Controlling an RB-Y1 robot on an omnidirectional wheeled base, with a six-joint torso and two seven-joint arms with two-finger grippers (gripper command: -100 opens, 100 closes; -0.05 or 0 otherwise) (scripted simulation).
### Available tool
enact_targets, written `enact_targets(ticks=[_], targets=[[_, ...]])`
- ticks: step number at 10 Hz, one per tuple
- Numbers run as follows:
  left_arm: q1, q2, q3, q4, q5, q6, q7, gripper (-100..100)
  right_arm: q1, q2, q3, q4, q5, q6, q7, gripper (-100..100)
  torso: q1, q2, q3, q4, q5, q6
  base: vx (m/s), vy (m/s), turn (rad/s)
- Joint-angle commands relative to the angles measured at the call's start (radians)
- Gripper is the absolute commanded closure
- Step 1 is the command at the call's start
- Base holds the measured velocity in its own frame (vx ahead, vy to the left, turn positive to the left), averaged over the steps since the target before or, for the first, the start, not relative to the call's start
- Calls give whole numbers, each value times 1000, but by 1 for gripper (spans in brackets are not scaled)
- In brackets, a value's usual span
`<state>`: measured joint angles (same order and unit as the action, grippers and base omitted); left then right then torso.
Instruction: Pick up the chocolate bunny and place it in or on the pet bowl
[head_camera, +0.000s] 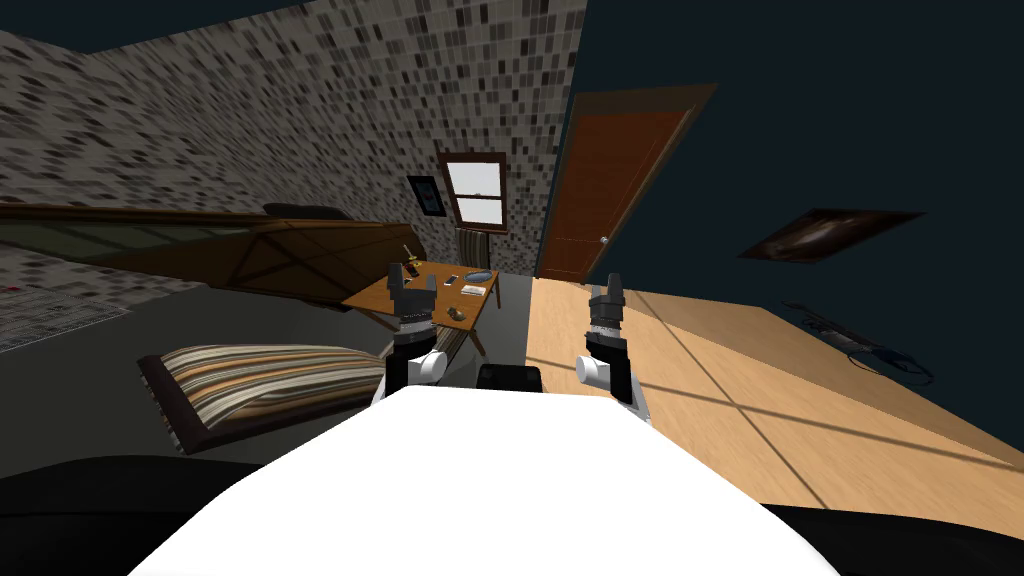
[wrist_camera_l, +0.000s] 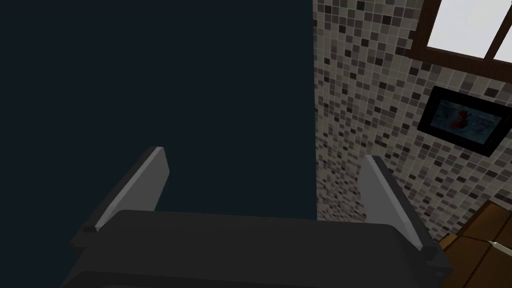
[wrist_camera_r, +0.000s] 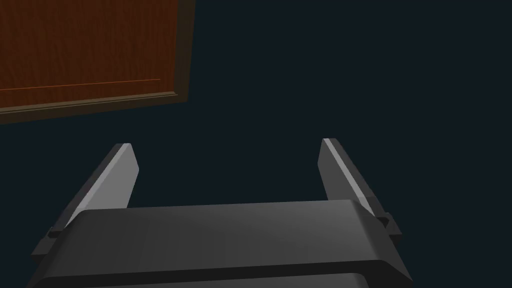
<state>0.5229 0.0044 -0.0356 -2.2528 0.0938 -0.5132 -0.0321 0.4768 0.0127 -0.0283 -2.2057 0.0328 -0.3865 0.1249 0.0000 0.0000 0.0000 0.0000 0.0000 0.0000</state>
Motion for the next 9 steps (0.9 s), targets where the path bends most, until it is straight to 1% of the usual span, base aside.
enact_targets(ticks=[1,3,6,9], targets=[[7,36,-4,8,-28,17,7,-100,0,0,0,0,0,0,0,0,0,0,0,0,0,0,19,-57,-37],[17,69,-8,22,-67,41,17,-100,0,0,0,0,0,0,0,0,-7,-2,-1,0,-1,0,33,-144,-29],[32,117,-16,57,-143,98,37,-100,0,0,0,0,0,0,0,0,-11,-2,-1,-1,-2,0,42,-166,-31],[46,159,-24,111,-230,175,58,-100,0,0,0,0,0,0,0,0,-14,-3,-2,-1,-3,0,52,-218,-30]])
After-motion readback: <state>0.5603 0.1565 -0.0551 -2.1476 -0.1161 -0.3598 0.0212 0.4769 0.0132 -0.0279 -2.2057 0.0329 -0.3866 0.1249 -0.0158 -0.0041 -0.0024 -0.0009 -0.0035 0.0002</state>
